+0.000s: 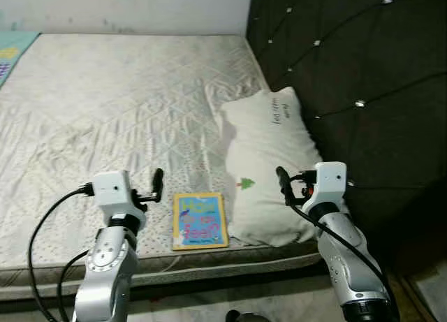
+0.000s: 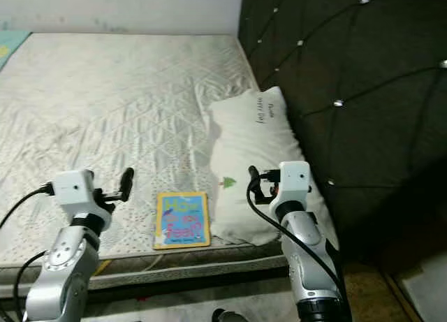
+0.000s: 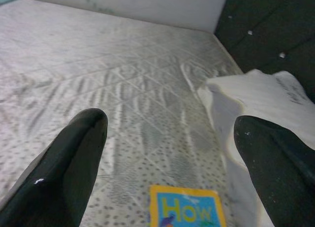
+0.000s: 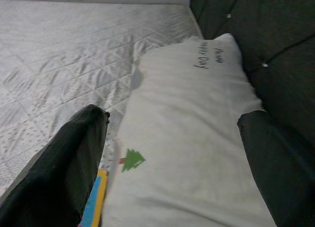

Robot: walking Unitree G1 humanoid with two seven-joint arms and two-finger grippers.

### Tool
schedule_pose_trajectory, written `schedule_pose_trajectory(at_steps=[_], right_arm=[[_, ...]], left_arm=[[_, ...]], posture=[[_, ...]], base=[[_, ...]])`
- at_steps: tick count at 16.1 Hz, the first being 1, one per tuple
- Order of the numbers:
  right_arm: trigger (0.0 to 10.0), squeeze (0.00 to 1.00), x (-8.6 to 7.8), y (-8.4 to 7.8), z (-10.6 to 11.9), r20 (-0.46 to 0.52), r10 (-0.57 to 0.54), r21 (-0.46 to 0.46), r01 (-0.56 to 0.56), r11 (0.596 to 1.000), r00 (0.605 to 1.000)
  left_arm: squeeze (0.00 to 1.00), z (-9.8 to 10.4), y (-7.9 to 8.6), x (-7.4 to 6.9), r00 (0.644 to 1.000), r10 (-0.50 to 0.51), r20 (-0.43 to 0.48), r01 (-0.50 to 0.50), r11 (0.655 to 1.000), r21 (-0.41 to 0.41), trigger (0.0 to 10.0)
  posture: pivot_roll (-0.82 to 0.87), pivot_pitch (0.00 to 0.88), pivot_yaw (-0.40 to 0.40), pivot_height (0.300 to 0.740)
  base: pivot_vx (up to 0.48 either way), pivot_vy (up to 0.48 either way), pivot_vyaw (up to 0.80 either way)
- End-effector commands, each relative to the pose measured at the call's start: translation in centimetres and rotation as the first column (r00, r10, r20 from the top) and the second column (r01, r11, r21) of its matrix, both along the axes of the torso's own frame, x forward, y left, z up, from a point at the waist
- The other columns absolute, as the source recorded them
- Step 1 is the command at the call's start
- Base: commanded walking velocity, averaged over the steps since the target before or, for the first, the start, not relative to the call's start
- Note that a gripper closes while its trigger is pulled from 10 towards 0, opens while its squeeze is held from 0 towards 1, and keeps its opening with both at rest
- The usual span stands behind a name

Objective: Clean up the room

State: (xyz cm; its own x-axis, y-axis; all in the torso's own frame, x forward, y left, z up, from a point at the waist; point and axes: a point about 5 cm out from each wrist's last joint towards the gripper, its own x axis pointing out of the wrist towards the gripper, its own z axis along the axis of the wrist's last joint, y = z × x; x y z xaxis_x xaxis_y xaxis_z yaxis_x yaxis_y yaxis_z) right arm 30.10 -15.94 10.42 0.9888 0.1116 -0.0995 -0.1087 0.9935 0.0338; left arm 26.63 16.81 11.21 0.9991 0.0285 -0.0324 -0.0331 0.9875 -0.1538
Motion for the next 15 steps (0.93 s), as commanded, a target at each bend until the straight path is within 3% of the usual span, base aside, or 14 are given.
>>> schedule_pose_trajectory(at_steps=[1, 15], right_arm=[[10.0, 0.00, -0.02, -0.15, 0.42, 0.007, 0.008, -0.001, -0.007, 1.000, 1.000], [10.0, 0.00, -0.02, -0.31, 0.16, -0.012, 0.025, -0.026, -0.026, 0.999, 1.000]], left_arm=[[0.00, 0.28, -0.11, 0.00, 1.000, 0.003, 0.003, -0.003, 1.000, -0.007, 10.0], [0.00, 0.12, -0.68, -0.27, 1.000, 0.001, -0.012, -0.002, 1.000, -0.024, 10.0]], posture=[[-0.01, 0.142, -0.048, 0.740], [-0.02, 0.155, -0.065, 0.740]], base=[[0.000, 0.315, 0.00], [0.000, 0.349, 0.00]])
